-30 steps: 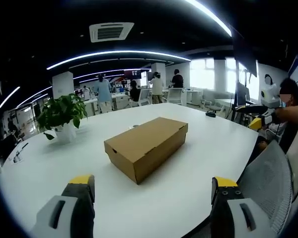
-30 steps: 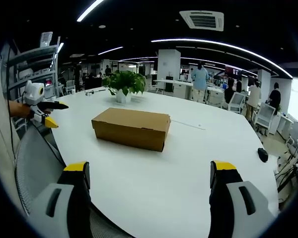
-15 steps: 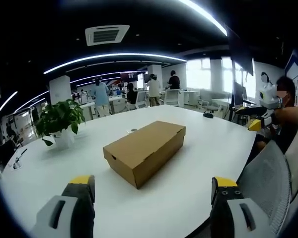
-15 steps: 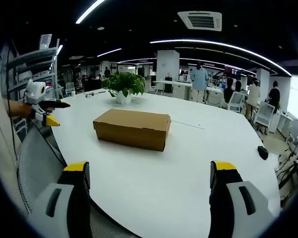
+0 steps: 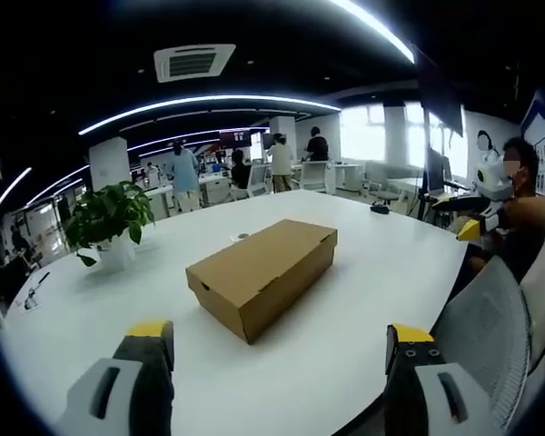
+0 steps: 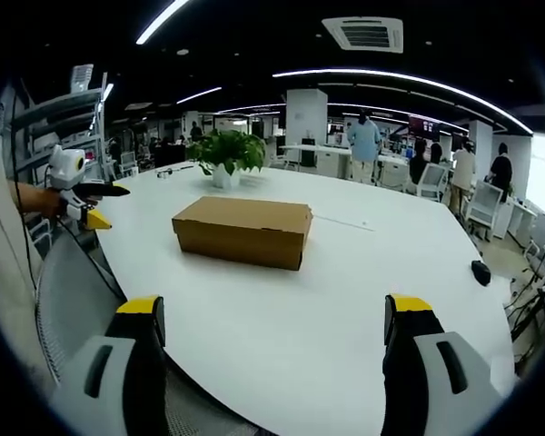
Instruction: Operate the shoe box by opening the lid, removing the specified soft item, and placing it in the target area until the item is outside and the box remains undamaged.
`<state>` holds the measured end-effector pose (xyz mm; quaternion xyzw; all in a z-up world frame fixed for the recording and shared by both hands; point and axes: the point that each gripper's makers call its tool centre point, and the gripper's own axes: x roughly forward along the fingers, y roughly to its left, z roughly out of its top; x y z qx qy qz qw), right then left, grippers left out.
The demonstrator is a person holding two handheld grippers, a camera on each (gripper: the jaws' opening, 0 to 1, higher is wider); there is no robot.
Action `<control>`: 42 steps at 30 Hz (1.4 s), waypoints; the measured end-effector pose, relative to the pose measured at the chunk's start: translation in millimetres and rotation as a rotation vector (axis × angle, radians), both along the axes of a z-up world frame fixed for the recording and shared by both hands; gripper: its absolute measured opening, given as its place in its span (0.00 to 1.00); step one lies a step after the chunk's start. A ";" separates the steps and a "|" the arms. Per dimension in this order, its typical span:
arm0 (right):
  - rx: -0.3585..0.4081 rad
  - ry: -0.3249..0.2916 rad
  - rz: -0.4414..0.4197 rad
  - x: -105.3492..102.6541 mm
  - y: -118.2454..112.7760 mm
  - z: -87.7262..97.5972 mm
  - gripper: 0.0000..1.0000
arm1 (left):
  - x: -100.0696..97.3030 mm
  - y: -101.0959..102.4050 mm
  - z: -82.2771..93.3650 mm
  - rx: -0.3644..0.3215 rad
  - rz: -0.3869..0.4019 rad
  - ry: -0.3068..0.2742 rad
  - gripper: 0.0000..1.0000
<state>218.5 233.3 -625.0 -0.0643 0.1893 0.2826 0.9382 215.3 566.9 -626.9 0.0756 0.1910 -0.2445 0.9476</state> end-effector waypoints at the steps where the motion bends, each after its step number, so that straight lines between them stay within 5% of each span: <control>1: 0.000 0.001 0.001 -0.1 -0.1 -0.3 0.96 | 0.0 0.3 -0.1 0.000 0.001 0.001 0.99; 24: 0.000 0.016 0.032 11.1 -7.5 -2.6 0.92 | 16.4 -6.7 -7.6 -0.005 0.018 0.031 0.95; 42: -0.023 0.030 0.088 44.8 -6.9 -4.2 0.85 | 45.4 -18.9 -25.4 0.006 0.034 0.052 0.88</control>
